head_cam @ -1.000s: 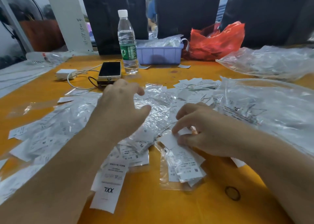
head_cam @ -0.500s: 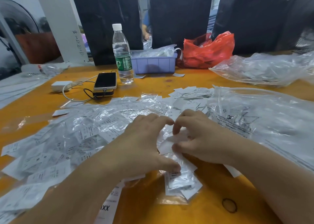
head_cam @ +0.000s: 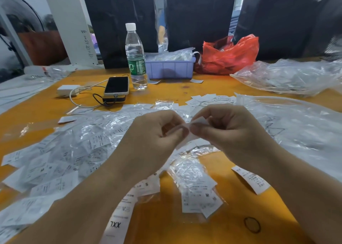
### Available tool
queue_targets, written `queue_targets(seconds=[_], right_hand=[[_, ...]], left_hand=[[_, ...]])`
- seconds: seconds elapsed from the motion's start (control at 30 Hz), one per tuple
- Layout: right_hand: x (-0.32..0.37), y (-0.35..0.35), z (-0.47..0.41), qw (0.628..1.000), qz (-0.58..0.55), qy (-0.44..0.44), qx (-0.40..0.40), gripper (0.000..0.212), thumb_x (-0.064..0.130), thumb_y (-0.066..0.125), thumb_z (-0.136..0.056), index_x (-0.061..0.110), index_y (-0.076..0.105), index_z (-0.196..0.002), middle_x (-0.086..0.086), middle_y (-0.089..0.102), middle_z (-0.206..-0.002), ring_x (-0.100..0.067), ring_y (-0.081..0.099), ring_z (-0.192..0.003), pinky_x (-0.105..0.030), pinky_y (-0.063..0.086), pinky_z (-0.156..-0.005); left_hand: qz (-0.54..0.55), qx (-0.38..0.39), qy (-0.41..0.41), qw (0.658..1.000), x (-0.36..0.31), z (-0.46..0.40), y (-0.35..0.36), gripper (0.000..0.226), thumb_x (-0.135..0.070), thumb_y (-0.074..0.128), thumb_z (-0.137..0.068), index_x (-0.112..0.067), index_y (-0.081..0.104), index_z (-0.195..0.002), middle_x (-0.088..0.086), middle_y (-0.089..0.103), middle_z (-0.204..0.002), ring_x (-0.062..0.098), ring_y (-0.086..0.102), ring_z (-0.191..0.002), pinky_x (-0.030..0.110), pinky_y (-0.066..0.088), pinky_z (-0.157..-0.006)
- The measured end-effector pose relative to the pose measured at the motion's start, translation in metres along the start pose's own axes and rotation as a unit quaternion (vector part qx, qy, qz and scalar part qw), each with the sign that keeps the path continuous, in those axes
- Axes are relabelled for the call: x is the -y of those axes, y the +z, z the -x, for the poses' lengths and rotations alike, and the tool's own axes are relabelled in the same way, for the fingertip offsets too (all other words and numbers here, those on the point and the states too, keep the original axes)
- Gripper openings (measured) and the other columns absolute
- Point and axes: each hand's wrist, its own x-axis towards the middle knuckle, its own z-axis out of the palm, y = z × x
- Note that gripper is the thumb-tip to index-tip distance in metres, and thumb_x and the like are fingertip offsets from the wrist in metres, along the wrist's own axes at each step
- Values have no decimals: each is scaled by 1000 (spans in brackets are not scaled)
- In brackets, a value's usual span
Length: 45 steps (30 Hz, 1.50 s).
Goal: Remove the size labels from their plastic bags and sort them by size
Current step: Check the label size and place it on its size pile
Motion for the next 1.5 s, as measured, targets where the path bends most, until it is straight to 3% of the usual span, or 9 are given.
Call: queue_targets(seconds=[0.27, 0.4, 0.6, 0.73, 0.87, 1.0, 1.2, 1.33, 1.5], right_hand=[[3, -5, 1, 1000, -15, 13, -22, 9, 18, 70, -88, 23, 77, -91, -32, 52, -64, -40, 37, -50, -45, 33, -47], [7, -6, 2, 999, -41, 5, -12, 18, 2, 68, -86, 16, 77, -91, -2, 70, -68, -17, 59, -60, -23, 44, -56], [9, -11, 1, 996, -68, 57, -7, 27, 4, 54, -75, 12, 77, -88, -11, 71, -85, -21, 62, -74, -28, 51, -62], [10, -7, 3, 995, -79, 52, 6, 24, 7, 54, -78, 11, 76, -88, -11, 71, -84, -27, 62, -74, -31, 50, -60], [15, -12, 7, 998, -37, 56, -9, 29, -8, 62, -86, 15, 70, -103, -4, 69, -83, -23, 64, -68, -34, 52, -62], [26, -24, 20, 991, 86, 69, -76, 31, 4, 66, -88, 25, 64, -110, 6, 68, -84, -13, 67, -68, -34, 57, -58], [31, -53, 54, 831, 529, 133, -109, 34, -2, 48, -84, 14, 67, -107, -2, 64, -100, -22, 59, -91, -38, 54, -74], [32, -67, 74, 755, 581, 302, -37, 20, 0, 48, -82, 17, 45, -74, 2, 40, -74, -23, 45, -78, -33, 46, -64], [16, -65, 81, 738, 578, 350, -6, 21, 8, 51, -87, 20, 35, -82, 0, 36, -81, -24, 40, -83, -34, 40, -65]], left_hand=[[153, 18, -119, 981, -1, -2, -1, 49, -68, 38, -78, -32, 71, -81, 0, 62, -56, 4, 55, -46, 12, 43, -46], [189, 85, -148, 967, -1, -2, 4, 51, -69, 36, -78, -34, 72, -82, 0, 69, -69, 8, 60, -57, 18, 50, -56], [208, 105, -93, 968, 0, -2, 7, 27, -50, 65, -80, -24, 71, -85, -3, 68, -74, 13, 63, -67, 25, 54, -63], [185, 89, -72, 976, -5, 2, 8, 29, -43, 66, -76, -15, 69, -87, 9, 68, -80, 30, 63, -78, 48, 52, -72], [153, 66, -47, 985, -16, 7, 6, 18, -42, 68, -78, -25, 67, -84, 5, 70, -76, 28, 66, -75, 57, 53, -76], [132, 20, -30, 991, -27, 8, 10, 6, -40, 68, -87, -35, 64, -88, 1, 71, -74, 27, 67, -71, 55, 55, -71], [108, 56, -1, 993, -57, 4, 34, 10, -33, 59, -94, -41, 60, -89, -6, 72, -76, 29, 65, -71, 53, 53, -61], [101, 45, 25, 993, -64, 2, 54, 14, -28, 59, -95, -39, 61, -86, -5, 71, -73, 25, 62, -65, 43, 49, -55], [103, 44, 6, 994, -48, 2, 65, 14, -29, 59, -94, -37, 62, -83, -1, 70, -73, 28, 62, -67, 40, 47, -55]])
